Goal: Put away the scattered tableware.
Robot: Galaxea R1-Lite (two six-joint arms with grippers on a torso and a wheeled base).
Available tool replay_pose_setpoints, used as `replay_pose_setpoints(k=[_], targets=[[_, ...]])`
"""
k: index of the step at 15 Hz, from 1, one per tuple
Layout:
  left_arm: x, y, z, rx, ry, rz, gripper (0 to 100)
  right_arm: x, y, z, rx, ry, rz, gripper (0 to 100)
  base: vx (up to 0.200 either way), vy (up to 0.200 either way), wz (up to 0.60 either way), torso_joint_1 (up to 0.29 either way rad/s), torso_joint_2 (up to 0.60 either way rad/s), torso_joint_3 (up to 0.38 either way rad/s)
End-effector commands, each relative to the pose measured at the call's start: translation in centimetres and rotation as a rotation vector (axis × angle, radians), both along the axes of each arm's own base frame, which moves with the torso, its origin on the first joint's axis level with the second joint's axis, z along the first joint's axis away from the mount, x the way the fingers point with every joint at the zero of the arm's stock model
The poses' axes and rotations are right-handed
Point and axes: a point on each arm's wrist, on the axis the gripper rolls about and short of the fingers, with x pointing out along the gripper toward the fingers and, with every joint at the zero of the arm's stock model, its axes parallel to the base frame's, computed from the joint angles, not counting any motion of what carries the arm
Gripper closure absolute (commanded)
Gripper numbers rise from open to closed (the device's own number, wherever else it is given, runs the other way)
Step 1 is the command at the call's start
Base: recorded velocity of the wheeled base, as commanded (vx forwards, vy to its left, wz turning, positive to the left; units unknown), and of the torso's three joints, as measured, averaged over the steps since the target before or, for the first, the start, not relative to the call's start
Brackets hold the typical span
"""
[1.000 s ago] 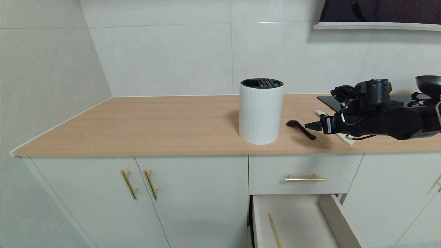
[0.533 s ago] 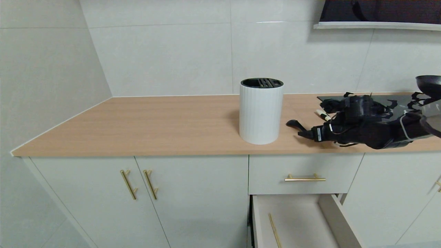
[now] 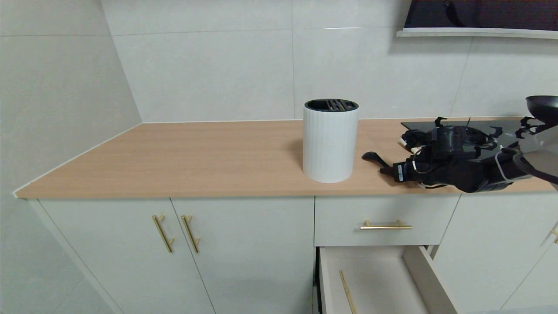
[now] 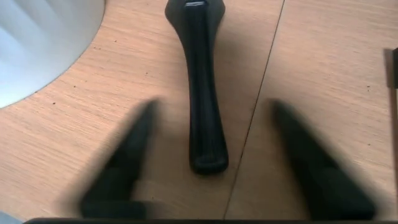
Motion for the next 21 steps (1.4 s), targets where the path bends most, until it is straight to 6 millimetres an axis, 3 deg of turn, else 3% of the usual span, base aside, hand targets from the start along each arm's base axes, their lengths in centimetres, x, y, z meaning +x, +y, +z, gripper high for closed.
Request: replay_pose_setpoints(k=[1,7,10,12,16,17,18,19,21], targets=[[0.0,0.0,0.0,0.000,0.000,0.000,0,0.0,0.2,-0.3,-0.001,0.011,0.005,100,0.000,0.000,0.00,0.000,0.00,0.000],[0.0,0.0,0.0,0.000,0.002,0.000,0,-0.3,0.9,-0.2,0.000,0.014,0.016,100,0.000,0.000,0.00,0.000,0.00,0.000],[0.0,0.0,0.0,0.000,0.002,0.000,0,-1.6,1.7,1.6,0.018,0.021,-0.107,100,0.000,0.000,0.00,0.000,0.00,0.000],[0.0,0.0,0.0,0.000,0.000,0.000,0,-4.3,2.2,4.2,0.011,0.055,-0.176,100,0.000,0.000,0.00,0.000,0.00,0.000],[0.0,0.0,0.0,0.000,0.000,0.000,0,-13.5,3.0,9.2,0.111,0.181,-0.224,100,0.000,0.000,0.00,0.000,0.00,0.000],[0.0,0.0,0.0,0.000,0.002,0.000,0,-14.8,2.8,9.5,0.110,0.190,-0.223,100,0.000,0.000,0.00,0.000,0.00,0.000],[0.0,0.0,0.0,0.000,0.000,0.000,0,-17.6,2.3,9.9,0.113,0.196,-0.208,100,0.000,0.000,0.00,0.000,0.00,0.000],[0.0,0.0,0.0,0.000,0.002,0.000,0,-19.1,2.1,9.6,0.105,0.207,-0.202,100,0.000,0.000,0.00,0.000,0.00,0.000],[0.0,0.0,0.0,0.000,0.000,0.000,0,-21.0,2.1,9.2,0.097,0.220,-0.186,100,0.000,0.000,0.00,0.000,0.00,0.000]])
